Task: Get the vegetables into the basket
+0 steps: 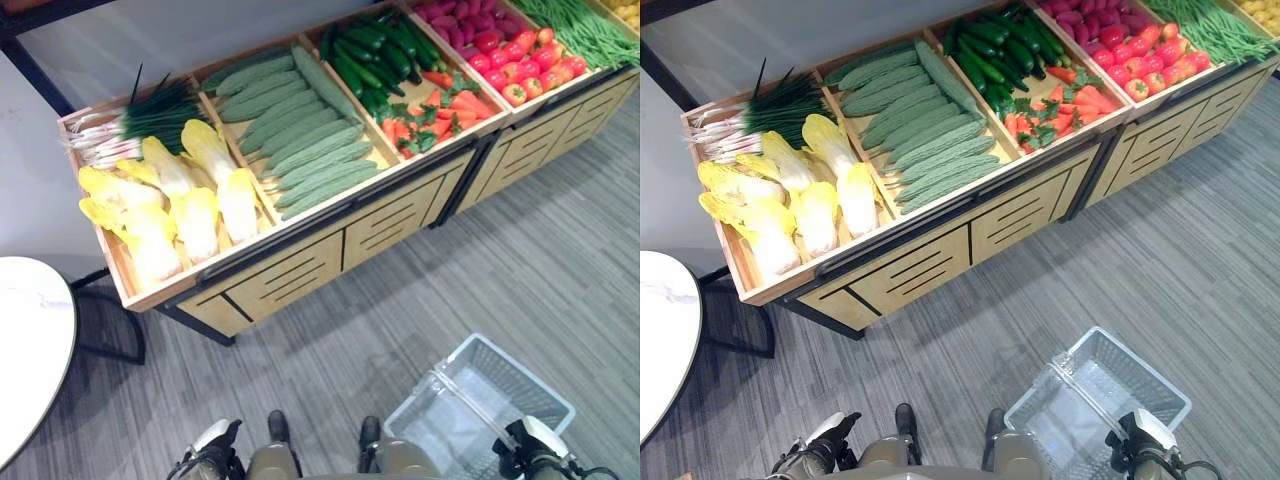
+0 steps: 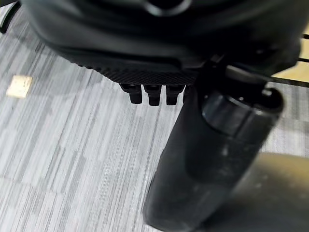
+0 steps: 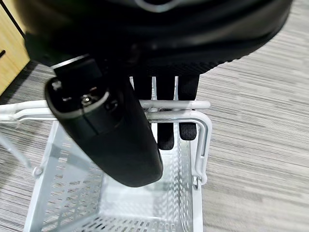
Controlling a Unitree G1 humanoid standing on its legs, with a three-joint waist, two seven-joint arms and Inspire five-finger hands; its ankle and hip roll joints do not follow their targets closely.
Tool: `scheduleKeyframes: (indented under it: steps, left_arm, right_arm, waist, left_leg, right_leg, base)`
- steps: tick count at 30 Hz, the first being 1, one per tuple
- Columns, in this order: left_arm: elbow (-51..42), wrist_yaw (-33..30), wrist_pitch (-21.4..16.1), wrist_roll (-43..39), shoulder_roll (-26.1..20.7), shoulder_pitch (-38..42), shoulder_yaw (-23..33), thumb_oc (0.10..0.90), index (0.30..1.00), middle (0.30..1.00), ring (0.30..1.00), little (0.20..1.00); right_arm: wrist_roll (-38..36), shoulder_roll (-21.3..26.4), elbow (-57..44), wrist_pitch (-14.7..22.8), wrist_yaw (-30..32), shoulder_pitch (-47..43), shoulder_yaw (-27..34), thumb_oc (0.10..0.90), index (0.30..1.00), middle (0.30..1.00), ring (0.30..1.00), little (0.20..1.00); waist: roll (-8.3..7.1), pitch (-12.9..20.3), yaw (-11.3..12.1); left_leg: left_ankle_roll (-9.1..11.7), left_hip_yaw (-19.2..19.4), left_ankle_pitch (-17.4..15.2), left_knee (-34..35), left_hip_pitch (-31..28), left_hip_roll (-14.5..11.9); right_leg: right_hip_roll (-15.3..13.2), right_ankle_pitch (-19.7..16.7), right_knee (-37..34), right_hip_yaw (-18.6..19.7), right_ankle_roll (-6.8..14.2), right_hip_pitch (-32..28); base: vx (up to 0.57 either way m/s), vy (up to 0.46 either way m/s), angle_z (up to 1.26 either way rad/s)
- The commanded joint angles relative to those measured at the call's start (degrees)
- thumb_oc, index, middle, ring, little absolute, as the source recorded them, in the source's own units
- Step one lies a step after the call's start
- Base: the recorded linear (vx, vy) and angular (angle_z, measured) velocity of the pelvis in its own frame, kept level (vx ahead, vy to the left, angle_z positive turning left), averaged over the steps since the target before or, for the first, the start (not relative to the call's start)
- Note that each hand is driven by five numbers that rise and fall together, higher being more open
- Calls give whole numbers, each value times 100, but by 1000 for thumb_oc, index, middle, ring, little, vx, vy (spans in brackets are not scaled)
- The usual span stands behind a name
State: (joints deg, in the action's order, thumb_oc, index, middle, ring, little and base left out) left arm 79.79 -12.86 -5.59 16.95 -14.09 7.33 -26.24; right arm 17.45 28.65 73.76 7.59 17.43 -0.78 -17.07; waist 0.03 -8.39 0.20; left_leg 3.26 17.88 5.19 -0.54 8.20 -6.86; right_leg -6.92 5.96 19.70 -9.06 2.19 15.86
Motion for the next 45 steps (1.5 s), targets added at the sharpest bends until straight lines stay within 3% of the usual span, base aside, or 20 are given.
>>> scheduleKeyframes:
  steps: [1, 3, 4, 7, 12, 14, 16, 17, 19, 21, 24, 30, 33, 34, 38, 40, 45]
  left_arm:
    - [2, -225, -69, 17, -352, 114, 277, 900, 1000, 1000, 1000, 1000]
    - [21, -224, -94, -53, -469, 59, 411, 900, 1000, 1000, 1000, 1000]
    - [18, -224, -98, -99, -432, 40, 467, 900, 1000, 1000, 1000, 1000]
    - [5, -145, -26, -150, -473, 101, 451, 900, 1000, 1000, 1000, 1000]
    - [28, -123, -45, -181, -556, 87, 539, 900, 1000, 1000, 1000, 1000]
    - [60, -122, -55, -227, -529, 119, 527, 900, 1000, 1000, 1000, 1000]
    - [62, -122, -56, -227, -526, 120, 528, 900, 1000, 1000, 1000, 1000]
    - [102, -136, -55, -257, -518, 133, 540, 900, 1000, 1000, 1000, 1000]
    - [98, -143, -112, -313, -583, 222, 560, 900, 1000, 1000, 1000, 1000]
    - [104, -150, -108, -300, -567, 228, 533, 900, 1000, 1000, 1000, 1000]
    - [130, -78, -96, -334, -496, 219, 502, 900, 1000, 1000, 1000, 1000]
    - [147, 13, -62, -372, -378, 131, 529, 900, 1000, 1000, 1000, 1000]
    - [126, 2, -45, -417, -326, 156, 525, 900, 1000, 1000, 1000, 1000]
    - [112, 10, -19, -462, -282, 181, 539, 900, 1000, 1000, 1000, 1000]
    - [64, -66, 11, -528, -337, 258, 549, 900, 1000, 1000, 1000, 1000]
    - [59, -88, -6, -434, -346, 386, 450, 900, 1000, 1000, 1000, 1000]
    - [73, -152, 0, -332, -341, 326, 427, 900, 1000, 1000, 1000, 1000]
  right_arm:
    - [-127, -131, -140, 161, 244, -373, -108, 400, 300, 300, 300, 300]
    - [-181, -147, -124, 215, 248, -445, -137, 400, 300, 300, 300, 300]
    - [-966, -362, 200, 252, -115, -498, 243, 400, 300, 300, 300, 300]
    - [-758, -499, -20, 181, 34, -768, 13, 400, 300, 300, 300, 300]
    - [-694, -485, -42, 199, 168, -855, -24, 400, 300, 300, 300, 300]
    - [-696, -488, 9, 204, 162, -915, -57, 400, 300, 300, 300, 300]
    - [-696, -487, 11, 205, 162, -917, -57, 400, 300, 300, 300, 300]
    - [-415, -486, -25, 158, 561, -902, -148, 400, 300, 300, 300, 300]
    - [-361, -302, 65, 286, 374, -741, -191, 400, 300, 300, 300, 300]
    - [-386, -286, 81, 274, 323, -731, -181, 400, 300, 300, 300, 300]
    - [-427, -195, -56, 251, 240, -622, -199, 400, 300, 300, 300, 300]
    - [-395, -18, -61, 184, 65, -487, -165, 400, 300, 300, 300, 300]
    - [-433, 36, -83, 158, 43, -425, -114, 400, 300, 300, 300, 300]
    - [-476, 80, -34, 131, 20, -346, -14, 400, 300, 300, 300, 300]
    - [-499, 131, 61, 88, 40, -290, 73, 400, 300, 300, 300, 300]
    - [-531, 182, 171, 65, 79, -233, 199, 400, 300, 300, 300, 300]
    - [-566, 114, 260, 76, 99, -238, 257, 400, 300, 300, 300, 300]
  waist:
    - [-475, -152, 151]
    - [-556, -180, 205]
    - [-589, -200, 272]
    - [-601, -201, 301]
    - [-591, -248, 287]
    - [-551, -314, 218]
    - [-547, -318, 215]
    - [-512, -382, 135]
    - [-455, -562, 30]
    - [-448, -591, 2]
    - [-404, -602, -82]
    - [-153, -430, -38]
    - [-39, -402, -45]
    - [2, -374, -71]
    - [41, -389, -63]
    - [72, -365, -102]
    - [91, -340, -150]
  left_leg:
    - [-6, -114, -169, -323, 337, -55]
    - [-57, -76, -246, -307, 344, 0]
    - [-118, -71, -310, -299, 359, 82]
    - [-198, -66, -372, -251, 325, 156]
    - [-287, -25, -406, -17, 61, 287]
    - [-288, -37, -366, 143, -49, 300]
    - [-285, -41, -367, 149, -55, 298]
    - [-270, -58, -356, 220, -142, 279]
    - [-240, -317, -438, 190, -299, 369]
    - [-237, -398, -480, 165, -339, 395]
    - [-172, -851, -627, 36, -483, 543]
    - [116, -1072, -510, -42, -531, 223]
    - [238, -1221, -282, -77, -482, 99]
    - [319, -1247, -232, -438, -364, 86]
    - [354, -1241, -48, -427, -251, 22]
    - [358, -1113, 38, -135, -67, -156]
    - [296, -973, -16, 84, -108, -173]
  right_leg:
    - [-1041, -1895, -1400, 764, 908, -1010]
    - [-1057, -2153, -1400, 845, 948, -918]
    - [-1125, -2398, -1400, 865, 999, -871]
    - [-1180, -2496, -1335, 830, 1009, -854]
    - [-1001, -2421, -992, 865, 944, -658]
    - [-743, -2139, -1064, 926, 901, -397]
    - [-741, -2127, -1051, 922, 899, -397]
    - [-548, -1884, -1103, 1021, 878, -205]
    - [-183, -1589, -1357, 1364, 842, 128]
    - [-144, -1586, -1407, 1379, 836, 178]
    - [-7, -1601, -1522, 1401, 729, 204]
    - [185, -1268, -1462, 1052, 467, -40]
    - [261, -1129, -1382, 906, 349, -120]
    - [224, -1058, -1428, 774, 287, -245]
    - [177, -1011, -1454, 640, 268, -340]
    - [41, -987, -1496, 495, 322, -414]
    - [-50, -986, -1437, 551, 384, -372]
  base:
    - [22, 118, -7]
    - [49, 195, 9]
    - [64, 270, 6]
    - [45, 183, -7]
    - [47, 165, -4]
    - [32, 90, 7]
    - [26, 24, 4]
    - [81, 35, 19]
    - [178, 0, 32]
    - [140, -58, 71]
    - [200, -239, 91]
    - [139, -251, 33]
    - [69, -198, 33]
    - [67, -179, 20]
    - [25, -57, 27]
    - [19, 32, 41]
    - [58, 147, 19]
